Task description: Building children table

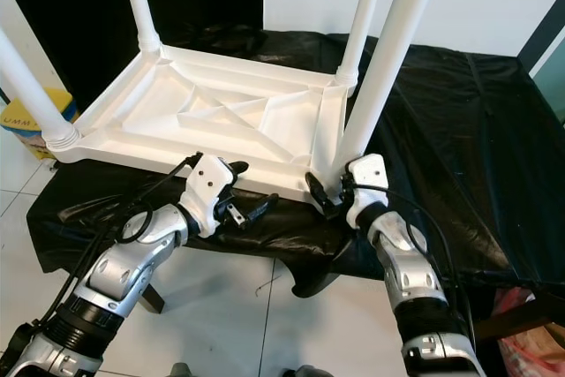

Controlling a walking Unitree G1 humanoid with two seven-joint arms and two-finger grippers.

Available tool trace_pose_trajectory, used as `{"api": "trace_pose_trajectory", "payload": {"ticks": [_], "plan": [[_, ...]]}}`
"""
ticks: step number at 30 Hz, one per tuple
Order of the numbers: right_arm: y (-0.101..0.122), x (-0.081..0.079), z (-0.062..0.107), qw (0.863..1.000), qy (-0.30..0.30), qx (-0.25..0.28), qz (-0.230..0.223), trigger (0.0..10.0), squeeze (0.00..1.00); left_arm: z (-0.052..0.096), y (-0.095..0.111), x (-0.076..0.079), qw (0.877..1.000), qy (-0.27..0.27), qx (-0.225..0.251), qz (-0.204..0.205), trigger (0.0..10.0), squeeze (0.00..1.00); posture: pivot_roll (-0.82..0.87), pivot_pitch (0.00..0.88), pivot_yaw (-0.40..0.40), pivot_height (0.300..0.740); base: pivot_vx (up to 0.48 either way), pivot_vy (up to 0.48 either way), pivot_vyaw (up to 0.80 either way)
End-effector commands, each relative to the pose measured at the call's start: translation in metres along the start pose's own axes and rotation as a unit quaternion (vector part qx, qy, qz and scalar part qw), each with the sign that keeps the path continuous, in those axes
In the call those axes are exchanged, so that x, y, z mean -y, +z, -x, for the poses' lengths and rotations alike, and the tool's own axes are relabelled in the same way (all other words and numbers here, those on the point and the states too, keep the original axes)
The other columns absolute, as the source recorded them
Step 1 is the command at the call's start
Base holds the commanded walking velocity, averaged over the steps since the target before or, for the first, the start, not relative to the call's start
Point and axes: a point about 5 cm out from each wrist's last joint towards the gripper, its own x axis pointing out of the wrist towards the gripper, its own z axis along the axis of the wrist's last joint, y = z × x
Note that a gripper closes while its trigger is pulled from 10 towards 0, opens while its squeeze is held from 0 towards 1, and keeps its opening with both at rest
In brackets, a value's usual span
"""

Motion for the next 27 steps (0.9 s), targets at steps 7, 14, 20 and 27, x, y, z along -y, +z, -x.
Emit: {"api": "trace_pose_trajectory", "payload": {"ticks": [7, 14, 20, 27], "plan": [[-0.011, 0.004, -0.001, 0.999, 0.030, -0.023, 0.009, 0.0, 0.00, -0.003, 0.004, 0.004, 0.999, -0.037, 0.003, -0.009, 10.0, 0.00, 0.02, 0.061, -0.070, 0.740, 0.000, 0.000, 0.00], [-0.017, 0.008, 0.003, 0.999, 0.024, -0.028, 0.003, 0.0, 0.00, -0.002, 0.004, 0.005, 0.999, -0.037, 0.002, -0.008, 10.0, 0.00, 0.02, 0.066, -0.069, 0.740, 0.000, 0.000, 0.00], [-0.020, 0.008, 0.005, 0.999, 0.017, -0.030, -0.005, 10.0, 0.00, -0.001, 0.004, 0.005, 0.999, -0.037, 0.001, -0.007, 10.0, 0.00, 0.02, 0.068, -0.069, 0.740, 0.000, 0.000, 0.00], [-0.025, 0.006, 0.013, 0.994, -0.104, -0.034, -0.019, 10.0, 0.00, -0.002, 0.003, 0.006, 0.999, -0.040, 0.000, -0.005, 10.0, 0.00, 0.01, 0.072, -0.069, 0.740, 0.000, 0.000, 0.00]]}}
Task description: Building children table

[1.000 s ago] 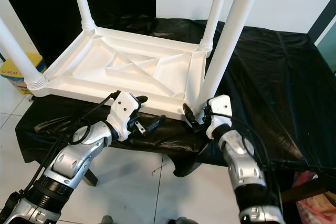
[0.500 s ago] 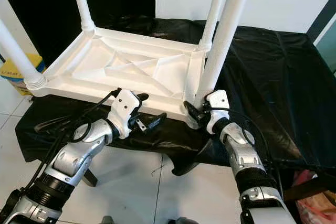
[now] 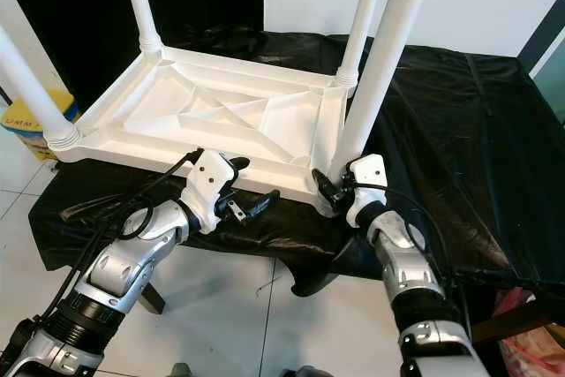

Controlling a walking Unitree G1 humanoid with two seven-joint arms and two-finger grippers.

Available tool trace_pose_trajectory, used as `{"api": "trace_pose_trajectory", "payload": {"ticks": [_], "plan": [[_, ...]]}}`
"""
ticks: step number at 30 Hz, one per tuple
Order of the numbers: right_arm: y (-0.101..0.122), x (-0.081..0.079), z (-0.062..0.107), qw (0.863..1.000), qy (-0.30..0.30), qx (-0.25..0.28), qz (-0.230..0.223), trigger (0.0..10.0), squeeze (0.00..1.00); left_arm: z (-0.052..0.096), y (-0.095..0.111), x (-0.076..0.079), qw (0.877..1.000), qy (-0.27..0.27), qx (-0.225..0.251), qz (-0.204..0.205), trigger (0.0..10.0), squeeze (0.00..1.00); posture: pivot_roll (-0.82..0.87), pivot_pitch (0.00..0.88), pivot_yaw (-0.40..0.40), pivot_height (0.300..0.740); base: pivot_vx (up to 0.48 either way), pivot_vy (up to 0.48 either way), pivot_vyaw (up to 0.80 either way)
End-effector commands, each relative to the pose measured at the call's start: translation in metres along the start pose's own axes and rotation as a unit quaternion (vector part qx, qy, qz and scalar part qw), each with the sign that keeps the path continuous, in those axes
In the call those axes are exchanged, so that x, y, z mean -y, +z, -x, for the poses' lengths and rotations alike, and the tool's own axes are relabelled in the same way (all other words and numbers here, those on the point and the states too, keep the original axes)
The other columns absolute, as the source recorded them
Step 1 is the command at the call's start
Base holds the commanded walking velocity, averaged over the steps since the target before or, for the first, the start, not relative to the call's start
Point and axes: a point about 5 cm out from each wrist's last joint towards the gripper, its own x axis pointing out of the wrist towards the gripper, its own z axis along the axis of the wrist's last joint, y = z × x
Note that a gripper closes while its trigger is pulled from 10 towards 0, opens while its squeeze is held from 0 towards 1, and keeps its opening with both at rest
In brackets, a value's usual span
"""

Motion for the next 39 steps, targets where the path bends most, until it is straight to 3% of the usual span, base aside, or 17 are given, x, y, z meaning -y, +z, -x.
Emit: {"api": "trace_pose_trajectory", "payload": {"ticks": [1, 12, 13, 17, 18, 28, 29, 30, 39], "plan": [[-0.015, 0.006, 0.010, 0.998, -0.039, -0.041, 0.007, 10.0, 0.00, 0.000, -0.001, 0.008, 0.999, -0.040, -0.004, 0.000, 10.0, 0.00, 0.01, 0.072, -0.069, 0.740, 0.000, 0.000, 0.00], [-0.021, -0.006, 0.016, 0.988, -0.143, -0.058, -0.002, 10.0, 0.00, -0.001, -0.002, 0.008, 0.999, -0.042, -0.004, 0.000, 10.0, 0.00, 0.01, 0.077, -0.073, 0.740, 0.000, 0.000, 0.00], [-0.021, -0.014, 0.019, 0.980, -0.193, -0.055, -0.016, 10.0, 0.00, -0.002, -0.001, 0.008, 0.999, -0.039, -0.002, 0.002, 10.0, 0.00, -0.01, 0.078, -0.084, 0.740, 0.000, 0.000, 0.00], [-0.021, -0.019, 0.020, 0.975, -0.217, -0.053, -0.021, 10.0, 0.00, -0.001, -0.001, 0.008, 0.999, -0.038, -0.001, 0.005, 10.0, 0.00, -0.02, 0.079, -0.082, 0.740, 0.000, 0.000, 0.00], [-0.020, -0.027, 0.022, 0.969, -0.240, -0.055, -0.029, 10.0, 0.00, -0.001, -0.002, 0.010, 0.999, -0.039, -0.001, 0.004, 10.0, 0.00, -0.02, 0.082, -0.079, 0.740, 0.000, 0.000, 0.00], [-0.013, -0.030, 0.022, 0.970, -0.235, -0.044, -0.032, 10.0, 0.00, -0.003, 0.000, 0.010, 0.999, -0.047, -0.001, 0.001, 10.0, 0.00, -0.02, 0.080, -0.075, 0.740, 0.000, 0.000, 0.00], [-0.012, -0.029, 0.022, 0.971, -0.233, -0.040, -0.033, 10.0, 0.54, -0.003, 0.000, 0.010, 0.999, -0.047, -0.001, 0.001, 10.0, 0.00, -0.02, 0.080, -0.076, 0.740, 0.000, 0.000, 0.00], [-0.010, -0.027, 0.022, 0.972, -0.230, -0.036, -0.033, 10.0, 1.00, -0.003, 0.000, 0.011, 0.999, -0.048, -0.001, 0.002, 10.0, 0.00, -0.02, 0.077, -0.077, 0.740, 0.000, 0.000, 0.00], [0.002, -0.014, 0.022, 0.985, -0.169, -0.012, -0.019, 10.0, 1.00, -0.002, -0.001, 0.011, 0.999, -0.048, -0.002, 0.002, 10.0, 0.00, -0.01, 0.071, -0.072, 0.740, 0.000, 0.000, 0.00]]}}
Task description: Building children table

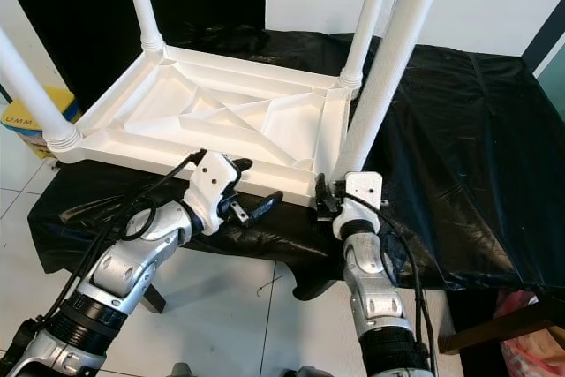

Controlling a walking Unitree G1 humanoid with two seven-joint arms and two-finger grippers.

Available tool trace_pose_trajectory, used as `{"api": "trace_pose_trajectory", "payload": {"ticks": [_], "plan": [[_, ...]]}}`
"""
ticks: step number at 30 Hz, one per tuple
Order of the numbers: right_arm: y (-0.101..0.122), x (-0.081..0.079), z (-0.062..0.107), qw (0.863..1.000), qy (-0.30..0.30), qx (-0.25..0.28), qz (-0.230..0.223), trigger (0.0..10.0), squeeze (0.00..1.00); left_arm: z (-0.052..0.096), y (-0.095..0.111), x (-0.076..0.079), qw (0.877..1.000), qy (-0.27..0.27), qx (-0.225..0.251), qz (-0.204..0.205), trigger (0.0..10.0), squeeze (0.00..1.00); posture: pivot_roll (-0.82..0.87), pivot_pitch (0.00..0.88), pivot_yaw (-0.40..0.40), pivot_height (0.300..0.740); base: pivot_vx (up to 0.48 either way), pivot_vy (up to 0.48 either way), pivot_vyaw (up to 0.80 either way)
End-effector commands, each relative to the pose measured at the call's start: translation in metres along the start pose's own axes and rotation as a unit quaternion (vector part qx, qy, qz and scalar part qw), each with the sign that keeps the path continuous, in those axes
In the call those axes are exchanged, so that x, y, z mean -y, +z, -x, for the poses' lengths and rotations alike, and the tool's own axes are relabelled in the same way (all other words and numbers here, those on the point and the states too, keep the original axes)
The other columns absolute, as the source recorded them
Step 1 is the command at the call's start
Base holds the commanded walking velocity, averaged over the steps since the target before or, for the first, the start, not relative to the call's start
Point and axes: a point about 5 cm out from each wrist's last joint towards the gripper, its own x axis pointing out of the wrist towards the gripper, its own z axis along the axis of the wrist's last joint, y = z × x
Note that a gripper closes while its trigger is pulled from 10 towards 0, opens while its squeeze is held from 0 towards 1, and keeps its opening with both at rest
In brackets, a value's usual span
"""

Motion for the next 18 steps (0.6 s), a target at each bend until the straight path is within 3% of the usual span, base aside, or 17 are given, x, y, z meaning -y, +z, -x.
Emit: {"api": "trace_pose_trajectory", "payload": {"ticks": [1, 10, 11, 12, 13, 14, 18], "plan": [[0.0027, 0.0117, 0.0010, 1.000, 0.013, 0.005, 0.001, 10.0, 1.00, 0.0002, -0.0016, 0.0084, 0.999, -0.044, -0.005, -0.001, 10.0, 0.00, -0.01, 0.071, -0.072, 0.740, 0.000, 0.000, 0.00], [0.0058, 0.0165, 0.0008, 0.996, 0.083, 0.015, 0.015, 10.0, 1.00, 0.0021, -0.0009, 0.0062, 0.999, -0.042, -0.006, -0.004, 10.0, 0.00, 0.01, 0.069, -0.072, 0.740, 0.000, 0.000, 0.00], [0.0064, 0.0166, 0.0007, 0.995, 0.096, 0.016, 0.015, 10.0, 0.61, 0.0026, -0.0011, 0.0061, 0.999, -0.042, -0.007, -0.004, 10.0, 0.00, 0.01, 0.068, -0.073, 0.740, 0.000, 0.000, 0.00], [0.0074, 0.0164, -0.0002, 0.992, 0.122, 0.017, 0.018, 10.0, 0.10, 0.0035, -0.0017, 0.0064, 0.999, -0.041, -0.008, -0.004, 10.0, 0.00, 0.02, 0.067, -0.073, 0.740, 0.000, 0.000, 0.00], [0.0079, 0.0163, -0.0007, 0.990, 0.139, 0.017, 0.019, 10.0, 0.10, 0.0040, -0.0021, 0.0067, 0.999, -0.041, -0.008, -0.004, 10.0, 0.00, 0.02, 0.067, -0.073, 0.740, 0.000, 0.000, 0.00], [0.0093, 0.0143, -0.0034, 0.980, 0.195, 0.015, 0.028, 10.0, 0.00, 0.0049, -0.0030, 0.0073, 0.999, -0.041, -0.010, -0.003, 10.0, 0.00, 0.02, 0.063, -0.073, 0.740, 0.000, 0.000, 0.00], [0.0091, 0.0134, -0.0068, 0.974, 0.224, 0.009, 0.022, 10.0, 0.00, 0.0049, -0.0035, 0.0073, 0.999, -0.040, -0.011, -0.003, 10.0, 0.00, 0.02, 0.061, -0.071, 0.740, 0.000, 0.000, 0.00]]}}
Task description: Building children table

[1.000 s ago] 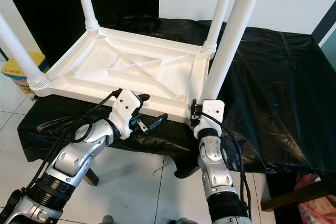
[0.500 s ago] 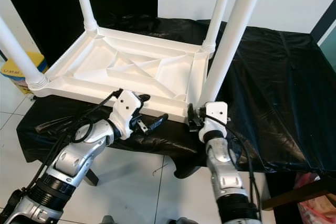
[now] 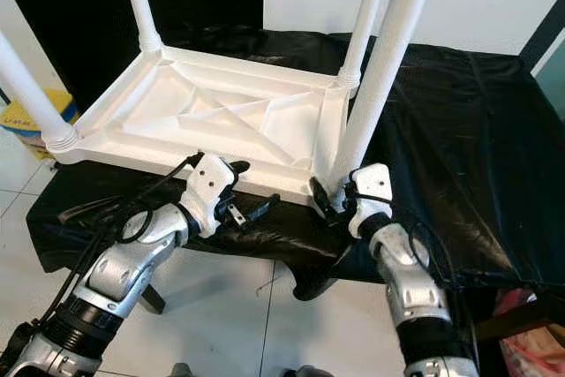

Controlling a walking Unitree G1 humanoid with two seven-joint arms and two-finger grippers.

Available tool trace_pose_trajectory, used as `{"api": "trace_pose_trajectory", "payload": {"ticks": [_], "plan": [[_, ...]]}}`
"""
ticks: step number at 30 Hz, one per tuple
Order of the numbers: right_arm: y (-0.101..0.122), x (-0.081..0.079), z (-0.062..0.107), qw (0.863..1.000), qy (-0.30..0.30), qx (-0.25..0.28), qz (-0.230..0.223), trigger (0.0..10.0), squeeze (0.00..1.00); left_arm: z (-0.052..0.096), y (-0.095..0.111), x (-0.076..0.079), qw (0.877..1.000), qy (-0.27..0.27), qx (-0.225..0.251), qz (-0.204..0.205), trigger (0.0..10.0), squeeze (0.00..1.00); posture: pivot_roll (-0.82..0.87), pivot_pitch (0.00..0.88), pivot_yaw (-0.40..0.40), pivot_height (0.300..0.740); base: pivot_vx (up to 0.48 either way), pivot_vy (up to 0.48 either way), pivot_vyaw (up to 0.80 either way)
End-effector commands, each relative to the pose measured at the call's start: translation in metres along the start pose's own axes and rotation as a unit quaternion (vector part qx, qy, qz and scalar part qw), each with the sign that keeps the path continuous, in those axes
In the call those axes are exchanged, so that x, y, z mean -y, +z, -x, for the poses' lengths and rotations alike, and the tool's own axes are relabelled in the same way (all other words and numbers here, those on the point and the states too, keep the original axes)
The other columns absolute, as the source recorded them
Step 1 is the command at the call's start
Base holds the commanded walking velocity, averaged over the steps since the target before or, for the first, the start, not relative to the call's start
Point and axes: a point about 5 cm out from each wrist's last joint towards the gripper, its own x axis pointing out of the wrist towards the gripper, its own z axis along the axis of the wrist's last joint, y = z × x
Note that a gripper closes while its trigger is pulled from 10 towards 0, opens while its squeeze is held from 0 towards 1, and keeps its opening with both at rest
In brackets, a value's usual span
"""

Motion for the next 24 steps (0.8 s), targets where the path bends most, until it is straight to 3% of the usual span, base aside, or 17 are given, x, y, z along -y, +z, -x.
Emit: {"api": "trace_pose_trajectory", "payload": {"ticks": [1, 5, 6, 9, 10, 21, 22, 23, 24], "plan": [[-0.006, -0.001, 0.001, 1.000, 0.017, -0.010, -0.011, 10.0, 0.00, 0.000, 0.000, 0.006, 0.999, -0.042, -0.005, -0.003, 10.0, 0.00, 0.02, 0.061, -0.071, 0.740, 0.000, 0.000, 0.00], [-0.007, -0.001, -0.010, 0.999, 0.044, -0.019, 0.009, 10.0, 0.00, -0.001, -0.001, 0.008, 0.999, -0.045, -0.006, -0.005, 10.0, 0.00, 0.02, 0.060, -0.066, 0.740, 0.000, 0.000, 0.00], [-0.007, 0.000, -0.012, 0.999, 0.048, -0.021, 0.013, 6.2, 0.00, -0.001, -0.001, 0.009, 0.999, -0.046, -0.006, -0.005, 10.0, 0.00, 0.02, 0.061, -0.065, 0.740, 0.000, 0.000, 0.00], [-0.009, 0.002, -0.015, 0.998, 0.054, -0.025, 0.024, 6.2, 0.00, -0.001, 0.000, 0.009, 0.999, -0.046, -0.006, -0.005, 10.0, 0.00, 0.02, 0.062, -0.066, 0.740, 0.000, 0.000, 0.00], [-0.010, 0.004, -0.016, 0.998, 0.055, -0.029, 0.026, 0.0, 0.00, 0.000, 0.000, 0.008, 0.999, -0.045, -0.006, -0.005, 10.0, 0.00, 0.03, 0.067, -0.068, 0.740, 0.000, 0.000, 0.00], [-0.017, 0.013, -0.012, 0.998, 0.051, -0.042, 0.012, 0.0, 0.00, 0.004, -0.001, 0.008, 0.999, -0.035, -0.011, -0.003, 10.0, 0.00, 0.04, 0.088, -0.079, 0.740, 0.000, 0.000, 0.00], [-0.018, 0.013, -0.011, 0.998, 0.042, -0.044, 0.008, 7.7, 0.00, 0.004, -0.002, 0.008, 0.999, -0.035, -0.011, -0.002, 10.0, 0.00, 0.03, 0.089, -0.079, 0.740, 0.000, 0.000, 0.00], [-0.020, 0.014, -0.010, 0.999, 0.025, -0.047, 0.005, 10.0, 0.00, 0.004, -0.002, 0.008, 0.999, -0.034, -0.012, -0.001, 10.0, 0.00, 0.03, 0.091, -0.081, 0.740, 0.000, 0.000, 0.00], [-0.020, 0.014, -0.010, 0.999, 0.025, -0.047, 0.005, 10.0, 0.00, 0.004, -0.002, 0.008, 0.999, -0.034, -0.012, -0.001, 10.0, 0.00, 0.03, 0.091, -0.081, 0.740, 0.000, 0.000, 0.00]]}}
